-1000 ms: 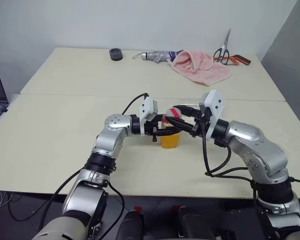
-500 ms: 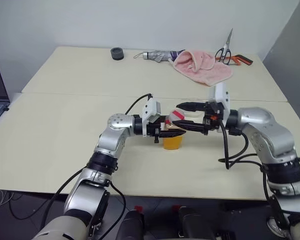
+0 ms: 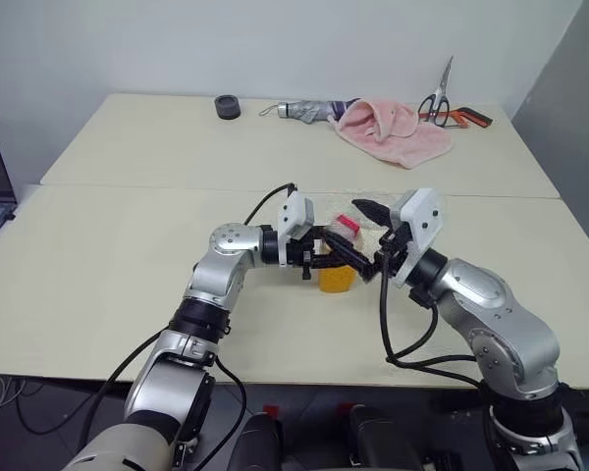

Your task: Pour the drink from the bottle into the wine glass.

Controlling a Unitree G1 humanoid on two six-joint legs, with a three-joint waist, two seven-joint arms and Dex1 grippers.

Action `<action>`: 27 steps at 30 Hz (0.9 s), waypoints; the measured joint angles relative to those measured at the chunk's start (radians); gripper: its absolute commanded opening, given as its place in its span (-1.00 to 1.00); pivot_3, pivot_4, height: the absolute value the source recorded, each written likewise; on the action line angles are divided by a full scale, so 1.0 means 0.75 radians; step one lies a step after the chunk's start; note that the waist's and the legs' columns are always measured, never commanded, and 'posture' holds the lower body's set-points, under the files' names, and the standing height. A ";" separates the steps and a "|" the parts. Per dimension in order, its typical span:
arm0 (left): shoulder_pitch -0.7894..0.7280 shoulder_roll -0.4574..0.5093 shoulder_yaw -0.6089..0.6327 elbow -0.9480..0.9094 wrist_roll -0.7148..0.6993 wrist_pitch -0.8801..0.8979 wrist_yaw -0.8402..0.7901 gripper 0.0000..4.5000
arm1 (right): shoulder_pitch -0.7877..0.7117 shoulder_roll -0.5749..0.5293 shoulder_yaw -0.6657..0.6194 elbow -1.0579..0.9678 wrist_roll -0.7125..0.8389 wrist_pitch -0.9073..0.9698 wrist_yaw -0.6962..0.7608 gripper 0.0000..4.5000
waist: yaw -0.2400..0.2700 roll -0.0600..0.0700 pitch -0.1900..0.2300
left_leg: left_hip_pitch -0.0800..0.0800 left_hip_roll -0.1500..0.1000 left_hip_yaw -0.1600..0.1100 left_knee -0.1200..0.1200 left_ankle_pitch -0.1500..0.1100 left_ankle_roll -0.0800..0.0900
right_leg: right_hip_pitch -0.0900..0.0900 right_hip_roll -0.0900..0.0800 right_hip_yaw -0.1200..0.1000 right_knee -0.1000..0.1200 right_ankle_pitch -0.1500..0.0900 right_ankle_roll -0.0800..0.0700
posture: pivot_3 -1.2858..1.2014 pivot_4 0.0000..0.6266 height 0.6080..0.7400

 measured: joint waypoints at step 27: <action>-0.013 0.007 -0.022 -0.018 -0.004 0.006 -0.023 -0.19 | -0.378 -0.333 0.004 0.581 0.198 -0.173 0.822 -0.16 | -0.003 0.001 0.001 | 0.000 0.000 0.000 -0.001 0.000 0.001 | 0.000 0.000 -0.001 -0.001 0.000 0.000 | 0.03 -0.52 1.00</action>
